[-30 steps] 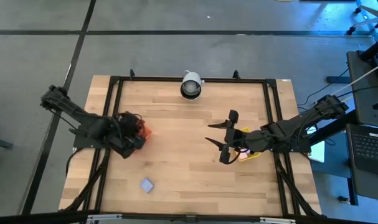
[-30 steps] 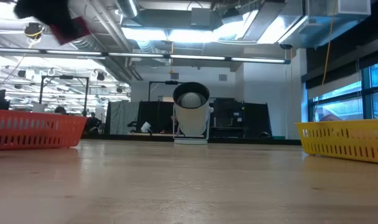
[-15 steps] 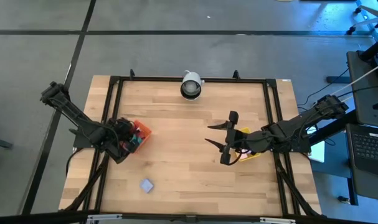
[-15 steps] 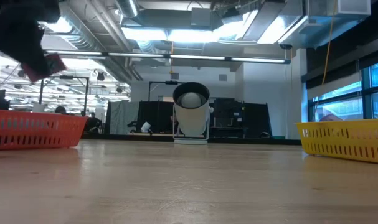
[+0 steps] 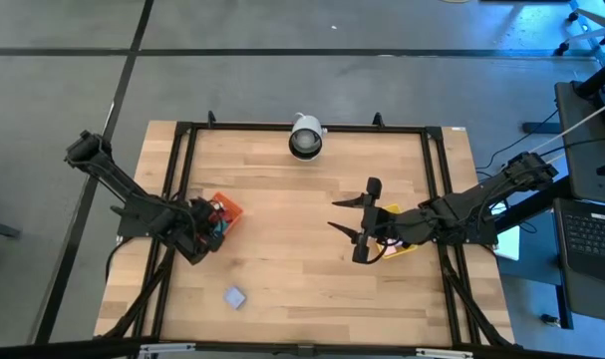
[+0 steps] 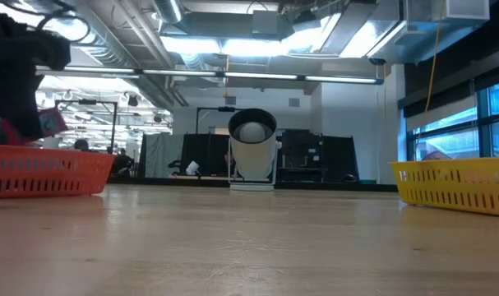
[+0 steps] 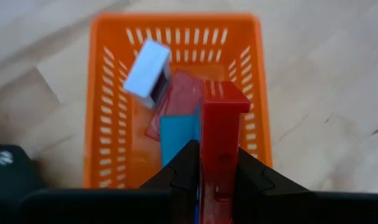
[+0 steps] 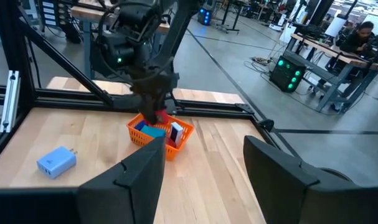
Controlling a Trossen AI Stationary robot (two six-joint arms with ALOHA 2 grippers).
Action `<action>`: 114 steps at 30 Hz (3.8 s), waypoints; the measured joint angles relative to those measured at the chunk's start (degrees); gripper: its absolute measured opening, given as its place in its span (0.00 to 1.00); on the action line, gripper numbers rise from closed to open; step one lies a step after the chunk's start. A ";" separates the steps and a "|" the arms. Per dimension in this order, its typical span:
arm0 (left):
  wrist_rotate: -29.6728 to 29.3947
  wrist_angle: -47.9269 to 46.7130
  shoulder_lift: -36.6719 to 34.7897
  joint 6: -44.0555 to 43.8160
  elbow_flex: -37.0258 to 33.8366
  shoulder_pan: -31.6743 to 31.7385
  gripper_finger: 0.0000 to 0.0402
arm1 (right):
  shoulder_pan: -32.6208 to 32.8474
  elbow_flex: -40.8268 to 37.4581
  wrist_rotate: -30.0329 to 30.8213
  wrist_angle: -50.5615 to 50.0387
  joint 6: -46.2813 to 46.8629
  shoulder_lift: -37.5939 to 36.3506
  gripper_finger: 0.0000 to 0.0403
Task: Pick & Place Office items
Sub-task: Put the red digital clock into the orange basket, then put the purple charger adapter into the yellow basket
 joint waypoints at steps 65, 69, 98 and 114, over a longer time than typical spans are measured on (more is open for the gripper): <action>24.70 14.83 24.36 71.61 16.42 -6.28 0.50 | 0.00 0.02 0.04 9.33 8.16 -0.02 0.54; 24.76 17.43 24.46 74.69 16.42 -6.52 0.51 | 0.00 0.02 0.04 10.73 8.33 -0.02 0.54; 30.81 32.38 33.97 77.91 16.49 -4.57 0.68 | 1.51 0.02 0.00 11.31 10.97 -0.02 0.54; 30.56 32.35 37.48 77.59 16.60 -4.10 0.60 | 1.51 0.02 -3.01 11.16 8.99 0.00 0.54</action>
